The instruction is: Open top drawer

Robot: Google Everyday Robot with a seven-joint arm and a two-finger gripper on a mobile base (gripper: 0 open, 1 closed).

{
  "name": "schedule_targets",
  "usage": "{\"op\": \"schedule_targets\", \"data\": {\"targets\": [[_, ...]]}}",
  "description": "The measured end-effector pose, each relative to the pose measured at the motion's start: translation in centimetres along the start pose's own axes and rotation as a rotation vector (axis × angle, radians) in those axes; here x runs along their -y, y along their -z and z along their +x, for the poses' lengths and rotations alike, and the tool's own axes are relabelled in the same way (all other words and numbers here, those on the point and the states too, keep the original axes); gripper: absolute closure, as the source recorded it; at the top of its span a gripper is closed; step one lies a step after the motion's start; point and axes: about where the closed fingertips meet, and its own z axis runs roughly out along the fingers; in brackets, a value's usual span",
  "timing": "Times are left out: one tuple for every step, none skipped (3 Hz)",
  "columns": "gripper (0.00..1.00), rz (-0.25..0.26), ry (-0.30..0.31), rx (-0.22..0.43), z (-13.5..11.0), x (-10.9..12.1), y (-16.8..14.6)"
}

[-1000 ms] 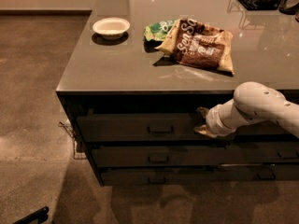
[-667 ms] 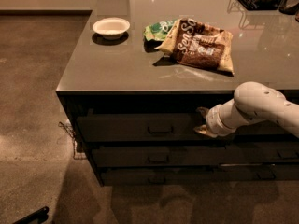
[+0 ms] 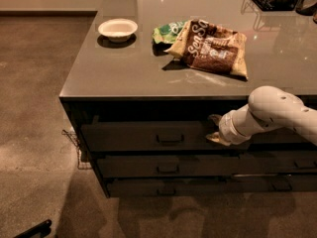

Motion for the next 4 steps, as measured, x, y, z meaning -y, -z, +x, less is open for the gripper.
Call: {"op": "schedule_targets", "data": {"targets": [[0.27, 0.0, 0.0, 0.0, -0.07, 0.04, 0.14], [0.04, 0.0, 0.0, 0.0, -0.12, 0.06, 0.22], [0.0, 0.0, 0.0, 0.0, -0.12, 0.05, 0.22], [0.0, 0.0, 0.0, 0.0, -0.12, 0.05, 0.21]]}}
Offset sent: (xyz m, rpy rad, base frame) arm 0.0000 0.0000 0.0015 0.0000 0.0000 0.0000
